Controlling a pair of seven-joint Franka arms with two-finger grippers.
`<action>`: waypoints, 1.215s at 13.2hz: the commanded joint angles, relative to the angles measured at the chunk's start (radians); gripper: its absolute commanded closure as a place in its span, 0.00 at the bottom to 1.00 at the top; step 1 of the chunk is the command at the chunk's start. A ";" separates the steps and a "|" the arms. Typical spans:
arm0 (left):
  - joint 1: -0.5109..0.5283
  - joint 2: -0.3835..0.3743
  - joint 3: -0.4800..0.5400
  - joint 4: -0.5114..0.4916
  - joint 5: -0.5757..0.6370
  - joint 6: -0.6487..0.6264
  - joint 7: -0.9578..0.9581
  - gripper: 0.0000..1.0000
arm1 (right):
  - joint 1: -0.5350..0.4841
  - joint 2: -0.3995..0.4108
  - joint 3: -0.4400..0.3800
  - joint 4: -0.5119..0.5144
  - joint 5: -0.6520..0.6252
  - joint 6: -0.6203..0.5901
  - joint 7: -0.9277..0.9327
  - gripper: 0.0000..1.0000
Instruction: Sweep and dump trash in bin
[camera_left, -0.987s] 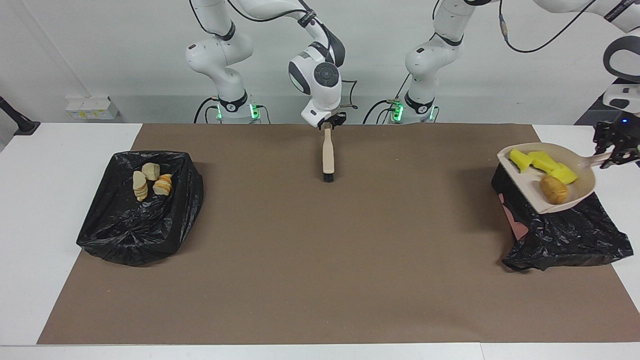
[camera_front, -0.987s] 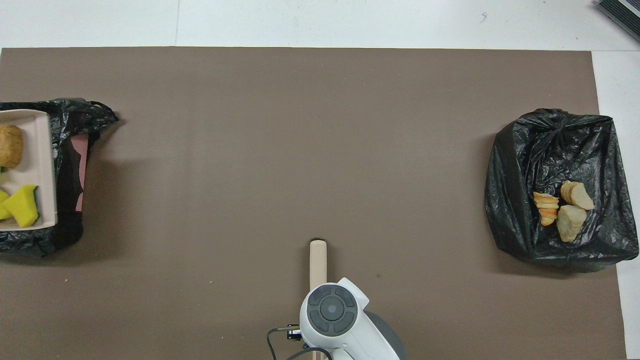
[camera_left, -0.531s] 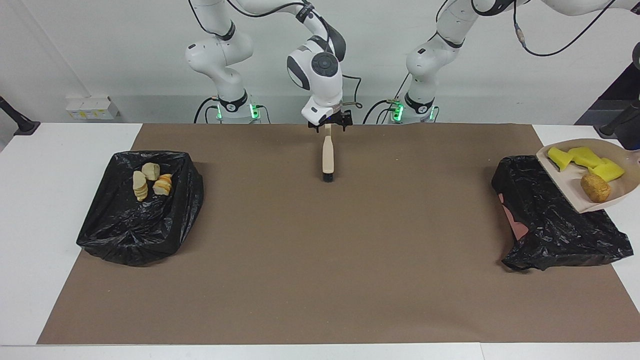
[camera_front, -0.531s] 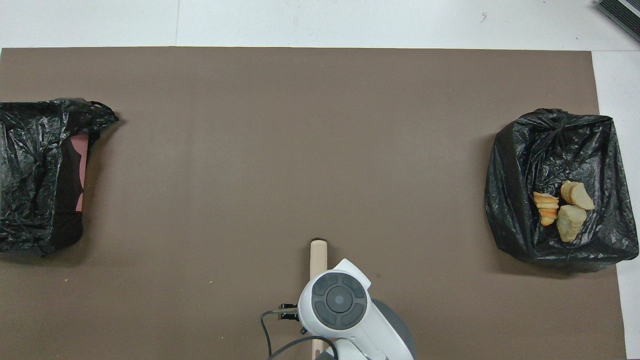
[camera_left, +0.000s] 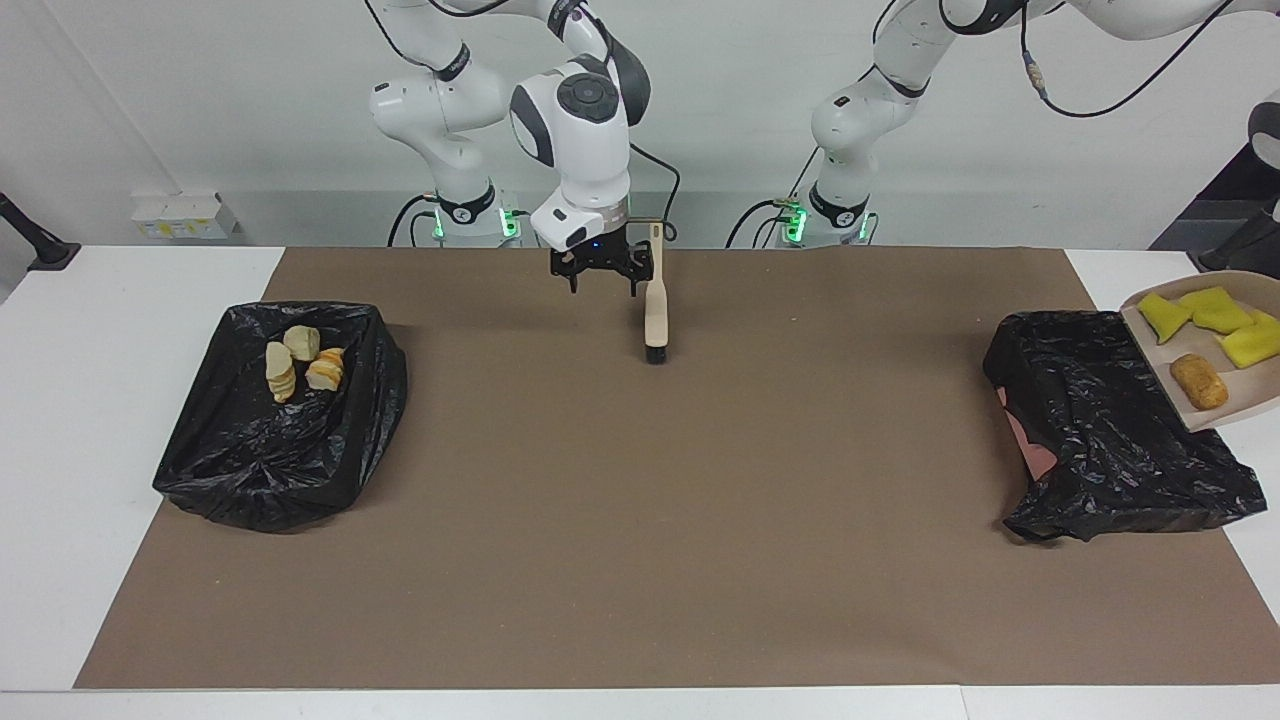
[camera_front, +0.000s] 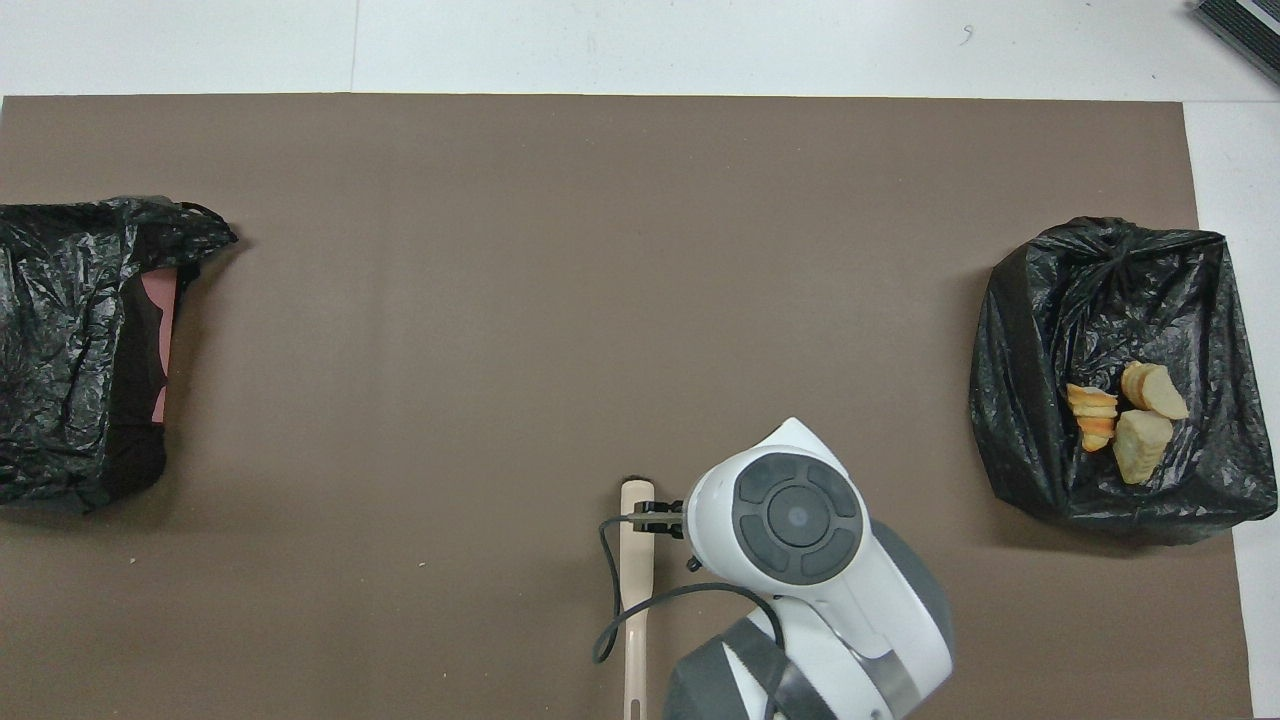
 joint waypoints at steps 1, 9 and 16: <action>-0.030 -0.014 0.011 -0.016 0.114 0.017 -0.027 1.00 | -0.083 0.008 0.014 0.086 -0.041 -0.030 -0.061 0.00; -0.104 -0.032 0.013 -0.007 0.339 -0.051 -0.138 1.00 | -0.170 -0.003 0.009 0.156 -0.041 -0.062 -0.155 0.00; -0.224 -0.035 0.013 -0.003 0.556 -0.209 -0.382 1.00 | -0.292 -0.024 0.003 0.268 -0.022 -0.258 -0.339 0.00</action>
